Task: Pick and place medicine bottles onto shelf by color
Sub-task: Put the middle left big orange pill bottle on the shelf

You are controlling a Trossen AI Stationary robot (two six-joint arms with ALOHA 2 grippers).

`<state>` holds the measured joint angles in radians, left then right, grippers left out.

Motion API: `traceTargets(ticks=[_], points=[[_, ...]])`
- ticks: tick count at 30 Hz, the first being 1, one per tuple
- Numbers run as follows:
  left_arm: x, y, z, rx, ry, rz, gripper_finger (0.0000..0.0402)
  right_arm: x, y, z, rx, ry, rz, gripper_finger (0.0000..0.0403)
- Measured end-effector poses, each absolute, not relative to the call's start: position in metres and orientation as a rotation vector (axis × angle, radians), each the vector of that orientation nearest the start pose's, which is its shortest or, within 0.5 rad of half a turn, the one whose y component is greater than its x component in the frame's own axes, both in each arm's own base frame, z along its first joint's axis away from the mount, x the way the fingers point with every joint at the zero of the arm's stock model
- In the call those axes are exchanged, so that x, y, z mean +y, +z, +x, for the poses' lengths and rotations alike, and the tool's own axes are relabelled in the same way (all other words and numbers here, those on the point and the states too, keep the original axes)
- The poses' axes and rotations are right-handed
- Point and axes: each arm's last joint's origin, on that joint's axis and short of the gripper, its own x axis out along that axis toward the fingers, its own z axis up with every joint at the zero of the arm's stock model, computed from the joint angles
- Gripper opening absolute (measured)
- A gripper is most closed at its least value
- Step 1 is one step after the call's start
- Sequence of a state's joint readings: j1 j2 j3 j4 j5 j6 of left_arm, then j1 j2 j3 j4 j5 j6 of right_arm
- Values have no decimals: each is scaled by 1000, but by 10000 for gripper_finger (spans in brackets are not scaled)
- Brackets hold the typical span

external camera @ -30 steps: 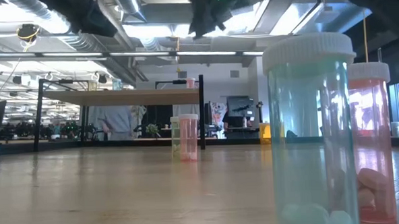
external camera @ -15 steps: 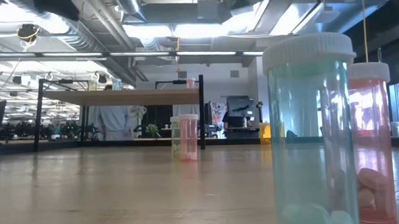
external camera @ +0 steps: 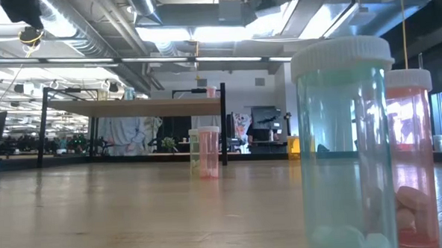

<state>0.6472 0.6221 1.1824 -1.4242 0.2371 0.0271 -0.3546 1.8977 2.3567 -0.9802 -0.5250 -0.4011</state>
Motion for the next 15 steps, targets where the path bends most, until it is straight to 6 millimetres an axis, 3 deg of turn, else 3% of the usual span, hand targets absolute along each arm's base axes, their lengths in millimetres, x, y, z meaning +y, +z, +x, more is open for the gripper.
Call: traceTargets(ticks=[15], points=[[25,355,52,1005,270,-498,151,-116,463,356,495,287,-183,193]])
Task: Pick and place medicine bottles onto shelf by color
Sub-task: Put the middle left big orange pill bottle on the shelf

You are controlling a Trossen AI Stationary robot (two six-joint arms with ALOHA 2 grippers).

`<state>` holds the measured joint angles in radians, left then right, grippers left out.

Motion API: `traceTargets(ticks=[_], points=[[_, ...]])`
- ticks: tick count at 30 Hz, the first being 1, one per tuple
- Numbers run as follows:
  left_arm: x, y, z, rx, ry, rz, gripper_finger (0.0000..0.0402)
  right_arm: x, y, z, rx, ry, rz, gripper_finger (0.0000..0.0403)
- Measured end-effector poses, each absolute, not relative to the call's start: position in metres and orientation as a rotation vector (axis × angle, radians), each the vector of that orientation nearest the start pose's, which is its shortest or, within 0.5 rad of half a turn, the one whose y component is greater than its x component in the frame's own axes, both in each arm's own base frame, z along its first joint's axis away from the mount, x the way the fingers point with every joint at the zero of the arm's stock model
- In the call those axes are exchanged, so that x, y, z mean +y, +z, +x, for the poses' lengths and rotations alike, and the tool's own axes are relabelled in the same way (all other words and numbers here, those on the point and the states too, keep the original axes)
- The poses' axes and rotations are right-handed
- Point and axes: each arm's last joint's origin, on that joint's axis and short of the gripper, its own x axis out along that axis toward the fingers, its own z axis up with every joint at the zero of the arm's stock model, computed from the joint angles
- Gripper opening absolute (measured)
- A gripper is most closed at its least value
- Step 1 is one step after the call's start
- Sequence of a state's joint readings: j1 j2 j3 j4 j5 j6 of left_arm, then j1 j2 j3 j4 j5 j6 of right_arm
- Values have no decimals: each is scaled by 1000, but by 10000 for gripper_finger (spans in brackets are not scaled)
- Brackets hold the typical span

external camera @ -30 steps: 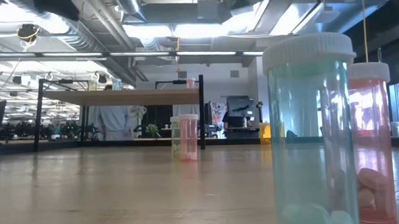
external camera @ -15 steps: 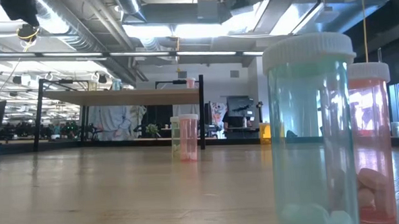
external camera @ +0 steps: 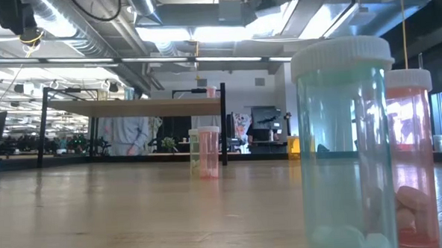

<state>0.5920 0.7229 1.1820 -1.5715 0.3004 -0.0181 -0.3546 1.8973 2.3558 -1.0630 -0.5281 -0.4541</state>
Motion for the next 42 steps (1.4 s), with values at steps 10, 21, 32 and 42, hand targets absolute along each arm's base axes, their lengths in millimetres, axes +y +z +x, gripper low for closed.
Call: traceTargets(ticks=[10,21,32,42], points=[[29,349,79,1139,158,-458,151,-116,463,356,494,286,-184,193],[15,350,80,1162,6,-333,151,-117,463,356,493,282,-183,193],[0,349,79,1182,-154,-177,151,-117,464,356,487,279,-184,193],[-10,317,88,1295,-190,-211,151,-117,464,357,485,279,-185,193]])
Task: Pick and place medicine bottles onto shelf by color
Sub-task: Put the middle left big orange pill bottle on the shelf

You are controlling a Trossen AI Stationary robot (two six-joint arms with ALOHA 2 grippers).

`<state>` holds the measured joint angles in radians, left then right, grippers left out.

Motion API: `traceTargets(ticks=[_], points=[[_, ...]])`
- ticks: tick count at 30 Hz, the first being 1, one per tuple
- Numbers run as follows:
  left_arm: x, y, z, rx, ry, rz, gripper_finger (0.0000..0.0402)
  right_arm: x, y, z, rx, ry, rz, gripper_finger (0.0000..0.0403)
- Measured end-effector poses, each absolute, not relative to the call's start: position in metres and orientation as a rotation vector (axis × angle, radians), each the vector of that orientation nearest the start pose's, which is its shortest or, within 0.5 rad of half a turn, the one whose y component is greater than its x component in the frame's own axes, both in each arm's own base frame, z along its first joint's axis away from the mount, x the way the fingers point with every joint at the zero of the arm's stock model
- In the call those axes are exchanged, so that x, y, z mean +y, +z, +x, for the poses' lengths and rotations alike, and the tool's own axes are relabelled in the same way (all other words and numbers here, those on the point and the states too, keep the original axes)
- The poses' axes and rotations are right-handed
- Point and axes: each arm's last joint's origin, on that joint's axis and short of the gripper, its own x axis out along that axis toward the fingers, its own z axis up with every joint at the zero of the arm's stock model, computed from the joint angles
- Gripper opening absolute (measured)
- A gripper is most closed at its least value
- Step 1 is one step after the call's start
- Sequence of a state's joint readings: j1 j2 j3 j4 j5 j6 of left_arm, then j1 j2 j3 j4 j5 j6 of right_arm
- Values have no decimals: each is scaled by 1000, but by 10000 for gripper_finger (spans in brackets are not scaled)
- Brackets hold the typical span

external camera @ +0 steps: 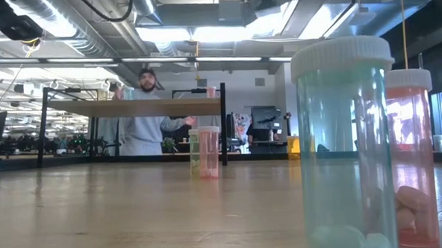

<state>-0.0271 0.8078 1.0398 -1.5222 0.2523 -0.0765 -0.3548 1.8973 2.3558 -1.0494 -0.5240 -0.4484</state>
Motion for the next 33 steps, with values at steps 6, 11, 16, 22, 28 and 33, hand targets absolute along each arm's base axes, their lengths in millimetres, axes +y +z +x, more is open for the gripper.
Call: traceTargets(ticks=[6,11,16,22,28,33], points=[[-12,317,92,1269,-178,-240,151,-117,464,357,485,279,-186,193],[-12,318,93,1256,-162,-260,151,-117,464,357,485,279,-186,193],[-12,318,94,1248,-158,-257,151,-117,464,357,484,279,-186,193],[-10,318,95,1247,-92,-280,151,-117,464,357,484,279,-186,193],[-10,317,95,1252,-10,-362,151,-117,464,357,484,279,-186,193],[-11,318,96,1246,-30,-392,151,-117,464,357,484,279,-186,193]])
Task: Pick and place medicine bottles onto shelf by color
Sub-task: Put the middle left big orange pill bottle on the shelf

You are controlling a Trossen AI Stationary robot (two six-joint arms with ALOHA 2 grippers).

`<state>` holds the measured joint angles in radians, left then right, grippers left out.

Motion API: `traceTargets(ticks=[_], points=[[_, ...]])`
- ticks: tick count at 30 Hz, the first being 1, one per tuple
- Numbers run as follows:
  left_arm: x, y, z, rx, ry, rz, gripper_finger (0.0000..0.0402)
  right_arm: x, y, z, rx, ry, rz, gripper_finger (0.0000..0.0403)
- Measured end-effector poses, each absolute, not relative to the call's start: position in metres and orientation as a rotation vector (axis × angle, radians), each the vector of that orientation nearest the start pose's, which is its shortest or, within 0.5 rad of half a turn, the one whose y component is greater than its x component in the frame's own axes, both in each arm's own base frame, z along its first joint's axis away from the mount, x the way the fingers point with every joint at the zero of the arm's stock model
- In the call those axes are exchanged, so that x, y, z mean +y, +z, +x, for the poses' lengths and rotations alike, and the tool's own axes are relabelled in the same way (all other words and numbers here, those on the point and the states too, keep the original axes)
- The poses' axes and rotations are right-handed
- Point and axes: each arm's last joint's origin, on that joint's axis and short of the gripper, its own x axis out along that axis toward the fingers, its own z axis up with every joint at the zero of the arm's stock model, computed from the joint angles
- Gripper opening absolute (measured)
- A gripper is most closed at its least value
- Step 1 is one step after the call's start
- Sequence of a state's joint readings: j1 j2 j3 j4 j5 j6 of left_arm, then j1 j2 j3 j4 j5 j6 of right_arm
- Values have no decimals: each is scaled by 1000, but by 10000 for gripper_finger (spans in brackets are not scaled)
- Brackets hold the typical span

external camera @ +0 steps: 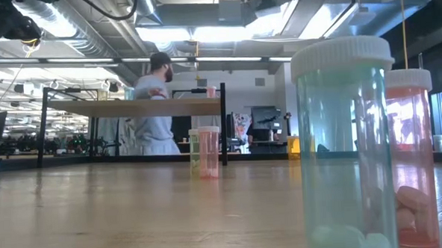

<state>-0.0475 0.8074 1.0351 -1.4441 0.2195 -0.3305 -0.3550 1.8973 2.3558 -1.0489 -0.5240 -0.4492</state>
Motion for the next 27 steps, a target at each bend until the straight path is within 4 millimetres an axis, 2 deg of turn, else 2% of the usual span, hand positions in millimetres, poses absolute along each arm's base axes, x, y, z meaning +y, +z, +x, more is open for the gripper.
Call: traceTargets(ticks=[10,17,21,27], points=[[-11,318,96,1234,-46,-373,160,-117,464,357,484,279,-186,193],[-11,318,96,1240,-34,-387,247,-117,464,357,484,279,-186,193],[-11,302,98,1273,-26,-416,283,-117,464,357,484,279,-186,193],[-13,270,102,1285,-52,-465,291,-117,464,357,484,279,-186,193]])
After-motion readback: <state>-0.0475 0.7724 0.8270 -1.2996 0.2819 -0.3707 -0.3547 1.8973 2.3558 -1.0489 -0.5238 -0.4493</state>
